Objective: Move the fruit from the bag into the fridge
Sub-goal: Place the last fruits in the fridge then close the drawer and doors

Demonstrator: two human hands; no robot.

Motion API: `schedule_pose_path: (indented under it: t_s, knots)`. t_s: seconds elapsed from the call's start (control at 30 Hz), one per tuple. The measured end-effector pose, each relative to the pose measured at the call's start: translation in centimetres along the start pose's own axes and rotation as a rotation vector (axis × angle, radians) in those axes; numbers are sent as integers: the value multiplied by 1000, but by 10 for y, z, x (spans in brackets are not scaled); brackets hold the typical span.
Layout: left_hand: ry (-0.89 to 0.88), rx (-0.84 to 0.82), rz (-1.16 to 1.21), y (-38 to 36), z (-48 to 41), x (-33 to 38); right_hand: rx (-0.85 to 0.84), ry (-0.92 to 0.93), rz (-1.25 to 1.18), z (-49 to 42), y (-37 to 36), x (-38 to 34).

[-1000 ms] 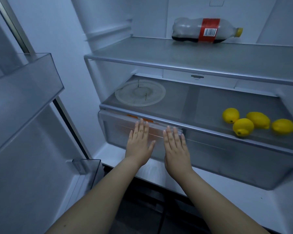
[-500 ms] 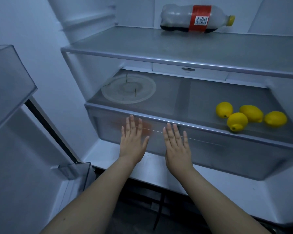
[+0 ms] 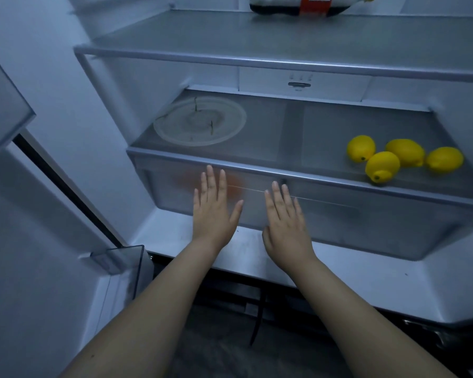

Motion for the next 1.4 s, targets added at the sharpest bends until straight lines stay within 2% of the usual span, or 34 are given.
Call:
schedule_pose_path:
  t_s: [0.1, 0.23, 0.4, 0.63, 0.87, 1.17, 1.3, 1.4]
  knots:
    - [-24, 34, 109, 20, 17, 16, 15, -28, -164, 18, 21, 5]
    - [4, 69, 145, 55, 43, 34, 51, -19, -204, 41, 57, 10]
    - [11, 65, 50, 101, 95, 58, 141, 17, -223, 83, 97, 12]
    - [11, 122, -108, 157, 204, 86, 183, 130, -238, 164, 126, -7]
    - [83, 167, -212, 211, 327, 77, 110, 301, -311, 230, 136, -75]
    - [238, 388, -392, 291, 448, 30, -37, 612, -351, 269, 129, -204]
    - [259, 427, -407, 312, 464, -1, -128, 648, -317, 271, 112, -242]
    - [260, 391, -378, 320, 464, -23, -211, 611, -315, 268, 101, -260]
Point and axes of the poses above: each hand's wrist, its own z-axis away from the middle knuckle, its own y-axis out of the back of the hand, x = y × z, the point moved 2 cm from there along -z, towards the middle knuckle, and after that the axes turned 6 degrees about z, right-handed, at the moved point
